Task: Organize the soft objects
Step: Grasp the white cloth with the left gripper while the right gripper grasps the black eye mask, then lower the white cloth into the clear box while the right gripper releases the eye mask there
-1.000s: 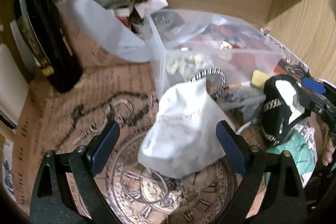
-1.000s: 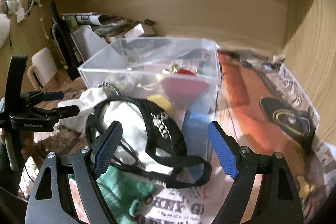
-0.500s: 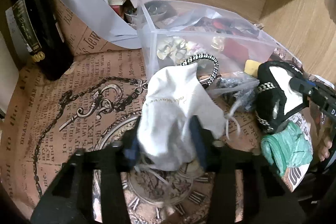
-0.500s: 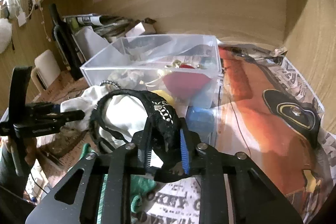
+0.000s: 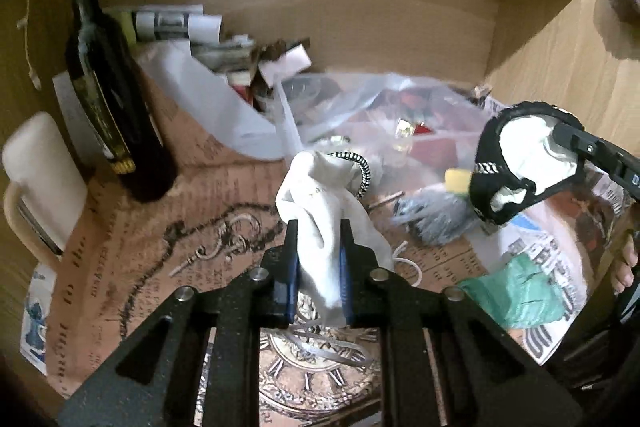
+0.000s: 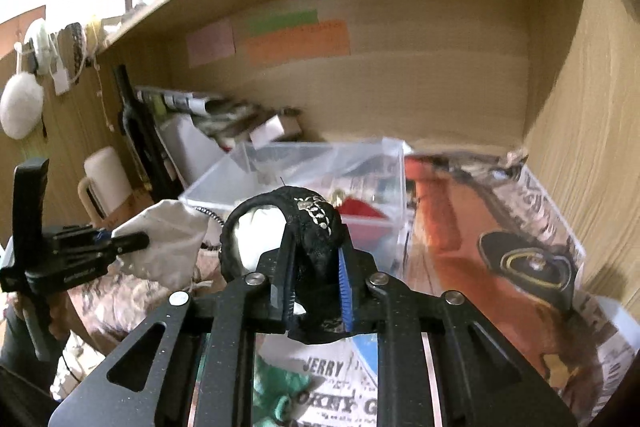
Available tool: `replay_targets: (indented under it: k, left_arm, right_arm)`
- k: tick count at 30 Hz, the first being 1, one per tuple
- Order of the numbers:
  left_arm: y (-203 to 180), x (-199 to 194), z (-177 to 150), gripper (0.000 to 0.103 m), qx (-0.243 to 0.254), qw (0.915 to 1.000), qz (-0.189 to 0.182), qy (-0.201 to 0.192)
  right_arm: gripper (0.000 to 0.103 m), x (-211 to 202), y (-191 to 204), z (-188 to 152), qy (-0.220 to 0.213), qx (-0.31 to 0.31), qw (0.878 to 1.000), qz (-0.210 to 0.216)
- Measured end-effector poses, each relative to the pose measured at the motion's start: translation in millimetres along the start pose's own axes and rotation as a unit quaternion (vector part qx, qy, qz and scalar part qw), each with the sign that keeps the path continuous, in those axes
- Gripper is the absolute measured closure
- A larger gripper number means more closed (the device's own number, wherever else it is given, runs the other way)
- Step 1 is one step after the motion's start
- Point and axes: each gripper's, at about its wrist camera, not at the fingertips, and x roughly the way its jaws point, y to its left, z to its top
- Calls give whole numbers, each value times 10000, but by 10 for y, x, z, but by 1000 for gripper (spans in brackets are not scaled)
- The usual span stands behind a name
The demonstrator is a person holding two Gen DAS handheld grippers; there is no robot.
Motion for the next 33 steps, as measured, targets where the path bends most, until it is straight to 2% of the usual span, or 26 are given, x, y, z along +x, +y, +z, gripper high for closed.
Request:
replay_targets:
  k: [6,11,18,26,33]
  left_arm:
    - [-24,-212,151,87,53,9992,-91,-390]
    - [-60,-304,303,87,159,9976,-28,-679]
    - [-102,-207,622,87,266,9947,72,-991]
    - [-118,123,930,87,186,9950,57,-975]
    - [-185,662,1064,87,274,9984,-7,-487]
  right_arm:
    - [87,-79,-10,156,-347,10,9994,-16]
    - [87,-82,-17,280,-580,13,9983,-5]
    - [87,29,48,501,-810,-81,9967,-4]
    - [87,404,73,671,-632,-166,9979,-15]
    - [87,801,25,641,-82,-158,9998,32]
